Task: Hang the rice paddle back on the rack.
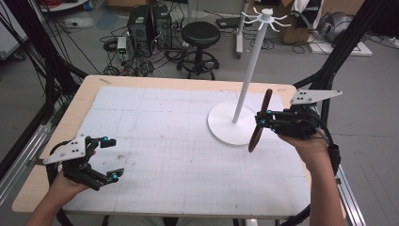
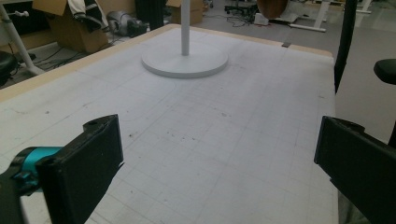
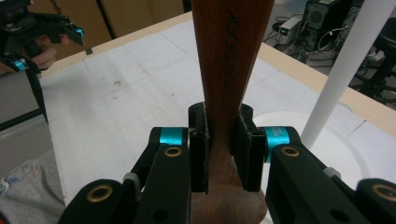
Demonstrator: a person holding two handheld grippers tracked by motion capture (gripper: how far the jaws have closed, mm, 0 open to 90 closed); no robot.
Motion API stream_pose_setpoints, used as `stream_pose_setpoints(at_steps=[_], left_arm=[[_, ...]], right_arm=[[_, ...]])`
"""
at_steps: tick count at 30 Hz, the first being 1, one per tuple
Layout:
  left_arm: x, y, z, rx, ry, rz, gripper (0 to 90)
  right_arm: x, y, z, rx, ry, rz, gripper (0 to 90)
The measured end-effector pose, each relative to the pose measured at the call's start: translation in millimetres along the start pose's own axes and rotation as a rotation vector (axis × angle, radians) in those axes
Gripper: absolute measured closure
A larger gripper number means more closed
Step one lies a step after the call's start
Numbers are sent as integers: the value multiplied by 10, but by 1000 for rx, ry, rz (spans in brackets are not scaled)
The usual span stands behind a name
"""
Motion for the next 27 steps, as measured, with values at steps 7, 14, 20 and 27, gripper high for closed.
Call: stream_pose_setpoints(at_steps=[7,14,20,27], left_arm=[[-4,-7,-4,5,-4,-2,17],[-6,-6,-1,3,-3,-3,17],[-9,-6,2,2,-2,-4,18],[-9,-2,1,3,-1,-5,17]], right_arm=[[-28,26,31,-6,-8,-5,777],[-64,42,77,-11,-15,-16,778],[-85,64,146,-18,-25,-30,778],[-109,81,228,-24,-22,-44,778]])
Point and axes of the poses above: each handheld gripper's, and its own axes: y roughly backward along the jaws, z roughly out of its top, x roughly to its left, the point moved 10 cm from there along -y, roughly forward along the jaws, and after that the axes turned 4 degrees about x, right-handed, at the moved point
